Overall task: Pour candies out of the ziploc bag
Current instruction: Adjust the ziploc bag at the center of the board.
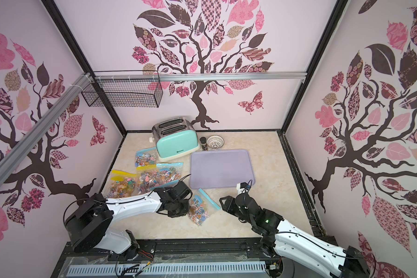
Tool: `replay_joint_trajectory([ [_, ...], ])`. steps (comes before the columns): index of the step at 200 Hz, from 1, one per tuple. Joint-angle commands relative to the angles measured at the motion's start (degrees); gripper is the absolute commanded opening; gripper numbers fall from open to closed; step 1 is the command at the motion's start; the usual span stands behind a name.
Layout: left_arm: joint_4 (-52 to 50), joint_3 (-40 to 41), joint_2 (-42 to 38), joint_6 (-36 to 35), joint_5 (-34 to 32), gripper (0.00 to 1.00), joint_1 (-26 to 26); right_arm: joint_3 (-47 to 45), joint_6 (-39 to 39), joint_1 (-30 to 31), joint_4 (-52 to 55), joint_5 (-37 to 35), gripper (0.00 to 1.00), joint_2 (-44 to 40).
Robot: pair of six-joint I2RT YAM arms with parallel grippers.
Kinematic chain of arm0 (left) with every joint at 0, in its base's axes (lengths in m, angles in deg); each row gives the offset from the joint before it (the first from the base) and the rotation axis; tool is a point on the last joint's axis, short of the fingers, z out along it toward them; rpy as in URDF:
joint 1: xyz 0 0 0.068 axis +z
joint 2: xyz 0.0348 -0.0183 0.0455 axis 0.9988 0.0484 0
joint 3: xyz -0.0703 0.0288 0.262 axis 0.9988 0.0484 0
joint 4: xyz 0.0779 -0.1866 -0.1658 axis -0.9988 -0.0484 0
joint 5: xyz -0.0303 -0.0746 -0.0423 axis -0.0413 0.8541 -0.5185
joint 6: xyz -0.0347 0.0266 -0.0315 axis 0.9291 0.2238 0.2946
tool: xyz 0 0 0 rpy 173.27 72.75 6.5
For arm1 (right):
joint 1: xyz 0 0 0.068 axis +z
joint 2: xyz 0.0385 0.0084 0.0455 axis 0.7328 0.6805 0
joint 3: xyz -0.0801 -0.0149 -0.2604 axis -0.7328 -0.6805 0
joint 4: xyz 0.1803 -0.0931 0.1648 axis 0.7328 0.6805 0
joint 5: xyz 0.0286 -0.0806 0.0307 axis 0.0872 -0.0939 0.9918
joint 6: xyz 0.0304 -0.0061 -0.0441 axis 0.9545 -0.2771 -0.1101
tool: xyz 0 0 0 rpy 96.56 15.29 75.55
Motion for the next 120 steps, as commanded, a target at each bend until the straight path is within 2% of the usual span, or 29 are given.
replay_joint_trajectory([
  [1, 1.4, -1.2, 3.6, 0.3, -3.3, 0.1, 0.6, 4.7, -7.9, 0.2, 10.4, -4.7, 0.54, -1.1],
  [55, -0.5, -7.7, 9.6, -5.9, -3.5, 0.09, 9.0, 8.1, -13.9, 0.2, 11.4, -5.3, 0.55, 1.5],
  [89, -1.0, -14.0, 13.9, -9.7, -1.5, 0.09, 9.5, 8.8, -14.7, 0.1, 10.7, -5.7, 0.55, 3.8],
  [120, 0.8, -15.9, 15.3, -10.8, 1.5, 0.08, 9.5, 9.9, -15.4, -0.6, 11.2, -6.2, 0.55, 4.5],
])
